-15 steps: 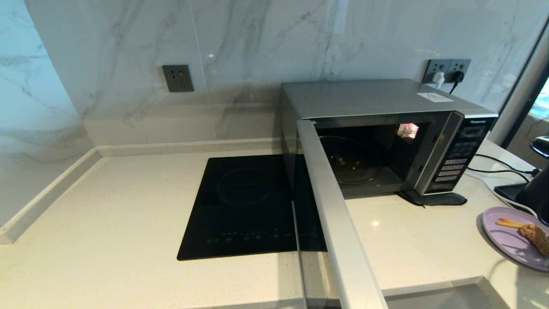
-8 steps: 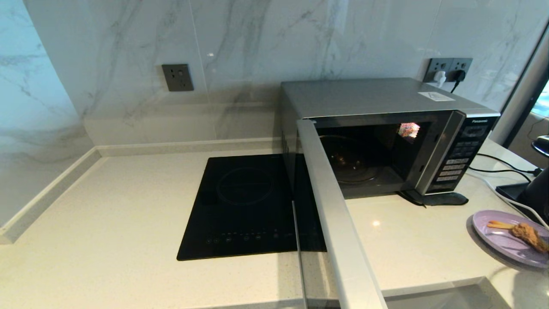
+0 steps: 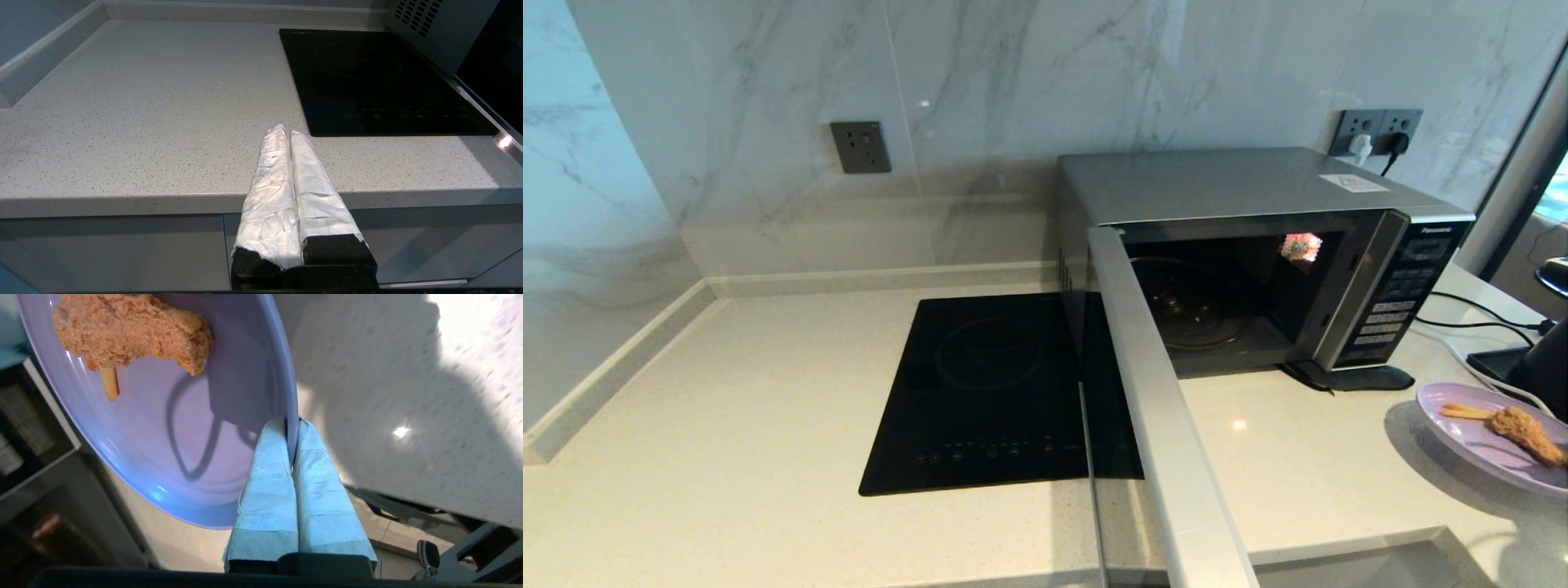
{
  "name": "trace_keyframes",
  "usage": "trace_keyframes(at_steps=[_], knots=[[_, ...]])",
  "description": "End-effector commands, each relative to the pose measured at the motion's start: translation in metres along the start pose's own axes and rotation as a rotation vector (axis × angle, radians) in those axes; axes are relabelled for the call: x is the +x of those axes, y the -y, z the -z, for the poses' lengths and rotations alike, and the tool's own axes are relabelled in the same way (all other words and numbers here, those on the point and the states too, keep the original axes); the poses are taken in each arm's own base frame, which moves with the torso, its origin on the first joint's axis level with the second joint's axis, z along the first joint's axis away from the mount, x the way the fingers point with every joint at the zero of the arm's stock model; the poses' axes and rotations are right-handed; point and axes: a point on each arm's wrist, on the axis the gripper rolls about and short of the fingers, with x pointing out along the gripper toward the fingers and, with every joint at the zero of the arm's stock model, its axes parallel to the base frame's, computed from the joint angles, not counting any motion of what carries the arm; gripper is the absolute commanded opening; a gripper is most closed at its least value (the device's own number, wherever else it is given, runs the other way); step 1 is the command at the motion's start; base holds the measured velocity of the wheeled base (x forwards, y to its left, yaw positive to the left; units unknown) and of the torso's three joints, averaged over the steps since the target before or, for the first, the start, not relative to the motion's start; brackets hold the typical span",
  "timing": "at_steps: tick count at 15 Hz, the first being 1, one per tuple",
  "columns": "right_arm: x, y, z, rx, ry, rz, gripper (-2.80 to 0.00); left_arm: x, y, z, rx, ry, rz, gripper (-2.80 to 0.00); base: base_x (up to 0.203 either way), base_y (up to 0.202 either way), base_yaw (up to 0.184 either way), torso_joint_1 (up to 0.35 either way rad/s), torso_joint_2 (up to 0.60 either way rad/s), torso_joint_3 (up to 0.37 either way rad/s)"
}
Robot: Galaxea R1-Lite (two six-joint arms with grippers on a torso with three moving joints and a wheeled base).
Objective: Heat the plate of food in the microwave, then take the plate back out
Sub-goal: Put the plate in the microwave oven
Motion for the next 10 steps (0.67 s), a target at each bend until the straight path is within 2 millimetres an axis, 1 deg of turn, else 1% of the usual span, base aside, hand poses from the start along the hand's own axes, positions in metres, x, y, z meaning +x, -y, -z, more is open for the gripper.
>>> trace_keyframes(at_steps=[1, 5, 7, 8, 10], knots=[[-0.021, 0.005, 0.014, -0.034, 0.001, -0.056, -2.80, 0.000, 0.000, 0.000, -0.001, -0.001, -0.001, -2.80, 0.000, 0.000, 0.000, 0.000, 0.00, 0.000], [-0.046, 0.022, 0.042, -0.127, -0.055, -0.157, -2.80, 0.000, 0.000, 0.000, -0.001, -0.001, -0.001, -2.80, 0.000, 0.000, 0.000, 0.000, 0.00, 0.000], [-0.059, 0.029, 0.057, -0.184, -0.109, -0.200, -2.80, 0.000, 0.000, 0.000, -0.001, -0.001, -0.001, -2.80, 0.000, 0.000, 0.000, 0.000, 0.00, 0.000], [-0.066, 0.030, 0.065, -0.223, -0.144, -0.211, -2.80, 0.000, 0.000, 0.000, -0.001, -0.001, -0.002, -2.80, 0.000, 0.000, 0.000, 0.000, 0.00, 0.000], [-0.074, 0.027, 0.081, -0.299, -0.172, -0.240, -2.80, 0.000, 0.000, 0.000, -0.001, -0.001, -0.001, -2.80, 0.000, 0.000, 0.000, 0.000, 0.00, 0.000]])
